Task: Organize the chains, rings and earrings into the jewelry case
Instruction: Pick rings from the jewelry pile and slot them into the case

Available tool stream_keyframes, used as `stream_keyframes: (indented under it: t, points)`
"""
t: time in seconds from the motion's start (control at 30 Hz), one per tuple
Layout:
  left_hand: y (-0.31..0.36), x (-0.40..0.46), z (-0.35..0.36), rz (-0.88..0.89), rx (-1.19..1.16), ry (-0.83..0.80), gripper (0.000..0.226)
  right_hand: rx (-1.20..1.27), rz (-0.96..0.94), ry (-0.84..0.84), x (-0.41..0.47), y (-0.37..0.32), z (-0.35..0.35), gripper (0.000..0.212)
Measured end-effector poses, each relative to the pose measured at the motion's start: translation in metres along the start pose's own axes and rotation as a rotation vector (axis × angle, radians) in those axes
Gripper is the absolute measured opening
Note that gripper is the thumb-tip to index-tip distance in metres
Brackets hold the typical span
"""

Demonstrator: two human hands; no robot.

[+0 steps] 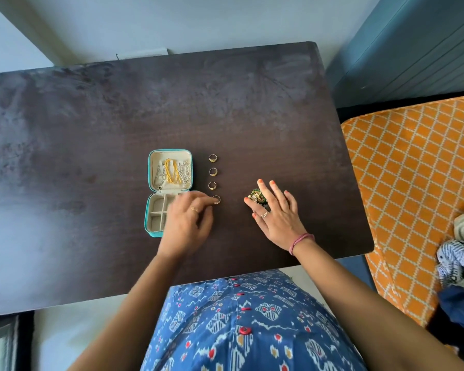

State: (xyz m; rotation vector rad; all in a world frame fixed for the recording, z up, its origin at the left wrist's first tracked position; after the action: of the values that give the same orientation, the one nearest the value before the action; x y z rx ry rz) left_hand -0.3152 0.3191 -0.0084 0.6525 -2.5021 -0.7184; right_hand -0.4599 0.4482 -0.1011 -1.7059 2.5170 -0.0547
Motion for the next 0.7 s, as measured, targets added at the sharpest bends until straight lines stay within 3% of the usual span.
stream_keyframes:
  t: [0.13, 0.37, 0.5, 0.63, 0.7]
  points:
    - [-0.052, -0.016, -0.022, -0.106, 0.131, -0.034, 0.045, 0.074, 0.121, -0.038, 0.012, 0.014, 0.001, 0.041]
    - [-0.110, -0.040, -0.027, -0.139, 0.101, -0.338, 0.115, 0.063, 0.246, -0.035, 0.028, 0.039, -0.005, 0.038]
    - [-0.115, -0.042, -0.019, -0.072, 0.090, -0.460, 0.126, 0.064, 0.241, 0.067, 0.034, 0.036, -0.027, 0.037]
    - [-0.118, -0.044, -0.009, -0.023, 0.114, -0.551, 0.127, 0.280, 0.171, 0.250, 0.043, 0.007, -0.056, 0.028]
    - [-0.121, -0.042, -0.008, -0.030, 0.092, -0.549, 0.124, 0.461, 0.106, 0.171, 0.049, -0.015, -0.051, 0.025]
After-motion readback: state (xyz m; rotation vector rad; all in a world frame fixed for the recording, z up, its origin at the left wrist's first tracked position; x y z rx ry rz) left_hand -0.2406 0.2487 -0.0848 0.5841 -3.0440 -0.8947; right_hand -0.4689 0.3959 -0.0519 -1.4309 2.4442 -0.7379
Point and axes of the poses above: each hand's wrist, its own x-axis towards the middle knuckle, its own z-axis out of the palm, y = z × x, the point moved 9 cm from there along x, towards the middle knuckle, and after that the axes turned 4 degrees about z, right-handed, at the moved point
